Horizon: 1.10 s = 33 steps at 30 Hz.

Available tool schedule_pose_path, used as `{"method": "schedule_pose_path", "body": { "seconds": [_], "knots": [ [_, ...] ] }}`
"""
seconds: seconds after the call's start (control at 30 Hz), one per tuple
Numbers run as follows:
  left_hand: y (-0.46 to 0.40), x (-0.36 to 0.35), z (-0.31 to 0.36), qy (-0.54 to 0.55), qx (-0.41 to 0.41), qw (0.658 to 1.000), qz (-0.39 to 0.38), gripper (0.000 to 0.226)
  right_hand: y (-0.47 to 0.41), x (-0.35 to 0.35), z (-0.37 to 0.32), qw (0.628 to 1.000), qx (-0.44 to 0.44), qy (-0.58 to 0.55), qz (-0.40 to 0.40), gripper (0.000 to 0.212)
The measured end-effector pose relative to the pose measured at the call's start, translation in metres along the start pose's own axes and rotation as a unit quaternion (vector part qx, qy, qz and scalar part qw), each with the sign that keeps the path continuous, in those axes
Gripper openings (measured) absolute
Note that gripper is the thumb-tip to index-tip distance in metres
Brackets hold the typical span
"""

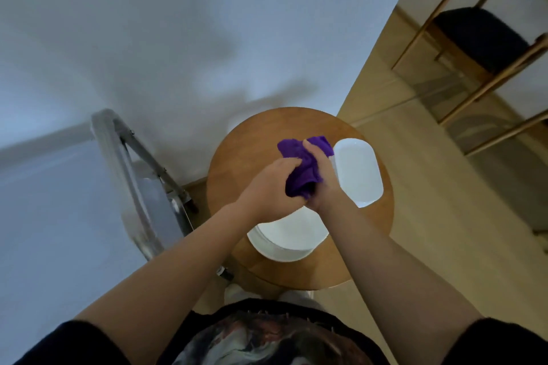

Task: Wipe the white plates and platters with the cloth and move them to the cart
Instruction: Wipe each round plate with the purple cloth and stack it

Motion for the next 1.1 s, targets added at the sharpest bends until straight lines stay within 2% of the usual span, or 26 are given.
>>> {"method": "schedule_pose_path", "body": {
  "seconds": [0.1,0.2,0.3,0.37,0.47,0.63,0.77,0.87,1.1],
  "knots": [
    [0.001,-0.014,0.005,-0.023,-0.014,1.0,-0.015,0.058,0.0,0.027,-0.012,0.997,-0.011,0.072,0.035,0.022],
    [-0.006,-0.032,0.004,-0.021,0.048,0.999,-0.009,0.061,-0.001,0.05,-0.025,0.995,-0.038,0.088,0.035,0.025],
    [-0.023,-0.051,0.006,-0.019,0.104,0.993,0.041,0.051,-0.005,0.076,-0.045,0.993,-0.046,0.105,0.019,0.031],
    [-0.035,-0.068,0.007,-0.044,0.144,0.985,0.088,0.042,-0.009,0.095,-0.058,0.991,-0.059,0.116,0.008,0.026],
    [-0.039,-0.103,0.005,-0.042,0.254,0.952,0.168,0.031,-0.012,0.122,-0.074,0.985,-0.112,0.125,-0.027,0.015],
    [-0.024,-0.151,0.011,-0.056,0.374,0.908,0.181,0.029,-0.015,0.157,-0.095,0.971,-0.147,0.184,-0.034,0.013],
    [-0.003,-0.153,0.014,-0.071,0.43,0.872,0.222,0.025,-0.014,0.157,-0.095,0.959,-0.175,0.217,-0.058,0.01],
    [0.02,-0.147,0.008,-0.066,0.466,0.85,0.238,0.023,-0.012,0.147,-0.085,0.949,-0.194,0.238,-0.078,0.016],
    [0.072,-0.13,-0.025,-0.032,0.536,0.785,0.309,0.014,-0.016,0.133,-0.062,0.943,-0.184,0.273,-0.051,0.02]
  ]
}}
Point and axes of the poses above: each hand's wrist, its own y-axis away from the middle knuckle, its own x-axis out of the back of the hand, z = x × y, the point moved 4 cm from there along -y, towards the middle knuckle, and after that the axes turned 1 degree about -x, right-handed, at the moved point
